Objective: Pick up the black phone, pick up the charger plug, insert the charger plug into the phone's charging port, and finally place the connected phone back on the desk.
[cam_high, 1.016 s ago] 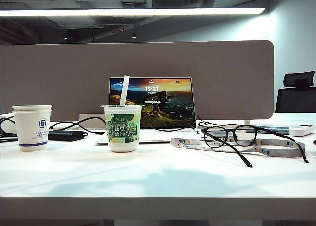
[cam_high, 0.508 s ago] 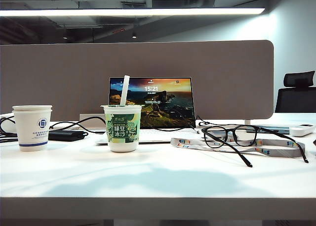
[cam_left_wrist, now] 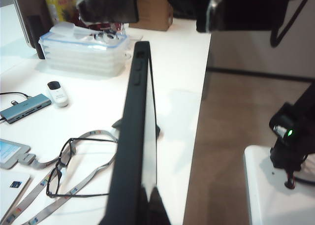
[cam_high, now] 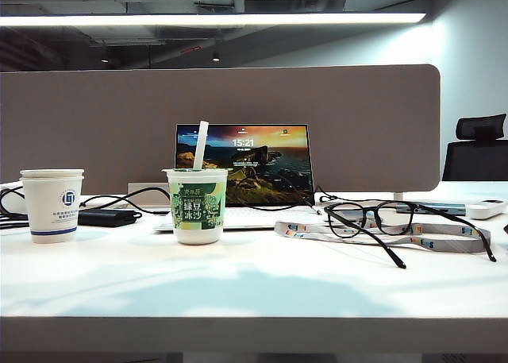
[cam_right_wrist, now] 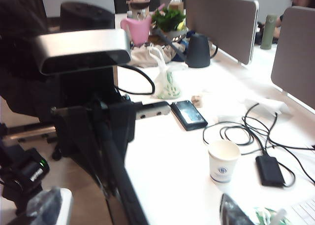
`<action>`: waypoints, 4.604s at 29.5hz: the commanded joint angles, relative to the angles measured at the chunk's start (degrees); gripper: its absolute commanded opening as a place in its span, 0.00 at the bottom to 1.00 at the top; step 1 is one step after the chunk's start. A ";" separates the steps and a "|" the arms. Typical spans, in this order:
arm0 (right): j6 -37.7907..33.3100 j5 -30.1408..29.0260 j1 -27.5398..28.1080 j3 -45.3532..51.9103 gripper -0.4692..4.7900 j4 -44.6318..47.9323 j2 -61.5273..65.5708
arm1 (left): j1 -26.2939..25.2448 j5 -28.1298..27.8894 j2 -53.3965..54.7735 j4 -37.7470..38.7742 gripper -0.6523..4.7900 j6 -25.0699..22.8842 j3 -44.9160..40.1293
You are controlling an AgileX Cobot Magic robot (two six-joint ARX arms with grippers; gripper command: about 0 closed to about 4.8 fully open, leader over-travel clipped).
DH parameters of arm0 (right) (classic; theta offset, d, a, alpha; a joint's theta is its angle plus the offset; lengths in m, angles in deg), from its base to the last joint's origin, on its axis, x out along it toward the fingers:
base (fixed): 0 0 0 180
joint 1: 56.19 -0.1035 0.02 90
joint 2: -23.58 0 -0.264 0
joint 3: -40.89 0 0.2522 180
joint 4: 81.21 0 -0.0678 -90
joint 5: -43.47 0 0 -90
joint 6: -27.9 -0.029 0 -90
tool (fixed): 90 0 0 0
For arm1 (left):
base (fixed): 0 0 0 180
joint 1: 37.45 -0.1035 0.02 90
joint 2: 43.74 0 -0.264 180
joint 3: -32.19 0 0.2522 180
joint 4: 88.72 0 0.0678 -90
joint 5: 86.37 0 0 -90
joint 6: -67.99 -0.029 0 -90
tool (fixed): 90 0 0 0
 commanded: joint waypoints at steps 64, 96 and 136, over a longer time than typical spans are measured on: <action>27.69 19.87 -19.06 -0.28 0.44 -23.87 15.43 | 3.04 -12.61 0.04 26.64 0.11 -29.51 0.44; 27.85 20.41 -16.46 -0.33 0.09 -21.11 8.85 | 2.86 -13.05 -0.09 14.60 1.00 -21.11 0.44; -5.53 11.67 -9.97 -0.26 0.09 28.96 -2.64 | 1.46 -8.11 -0.07 -45.57 1.00 31.54 0.44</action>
